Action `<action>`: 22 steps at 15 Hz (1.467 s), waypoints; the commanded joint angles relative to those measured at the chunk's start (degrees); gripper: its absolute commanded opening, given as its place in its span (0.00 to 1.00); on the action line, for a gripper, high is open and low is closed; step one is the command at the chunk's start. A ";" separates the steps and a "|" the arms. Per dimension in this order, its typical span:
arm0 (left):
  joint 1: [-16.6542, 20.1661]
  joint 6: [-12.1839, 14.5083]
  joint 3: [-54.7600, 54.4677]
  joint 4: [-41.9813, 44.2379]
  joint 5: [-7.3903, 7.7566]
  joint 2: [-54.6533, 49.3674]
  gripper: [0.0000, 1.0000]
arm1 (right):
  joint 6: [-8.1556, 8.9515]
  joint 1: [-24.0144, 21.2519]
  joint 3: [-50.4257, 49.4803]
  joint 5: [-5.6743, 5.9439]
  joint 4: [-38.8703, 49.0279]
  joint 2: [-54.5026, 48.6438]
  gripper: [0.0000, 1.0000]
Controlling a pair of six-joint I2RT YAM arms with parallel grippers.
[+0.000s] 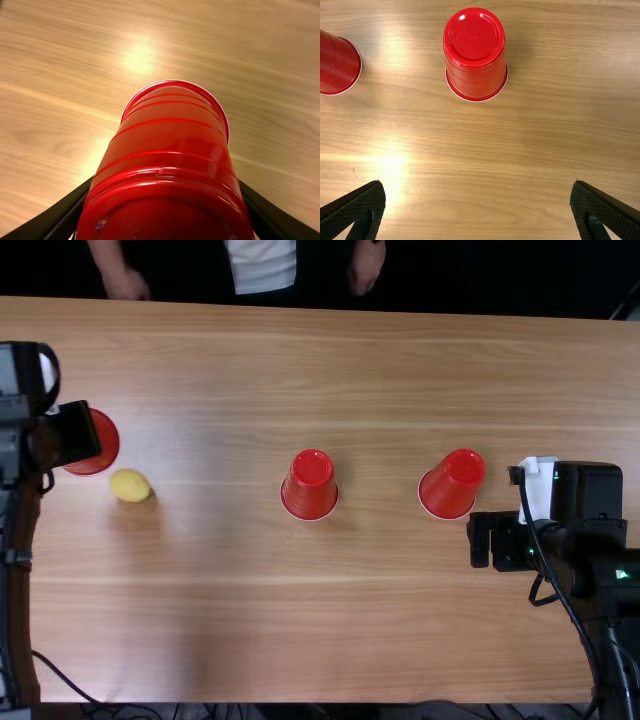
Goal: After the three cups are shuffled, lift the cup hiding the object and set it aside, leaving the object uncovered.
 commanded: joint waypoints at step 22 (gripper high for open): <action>16.27 -2.19 -20.38 12.42 -5.13 6.08 1.00 | 0.24 0.65 -0.50 -0.47 -1.91 -0.56 1.00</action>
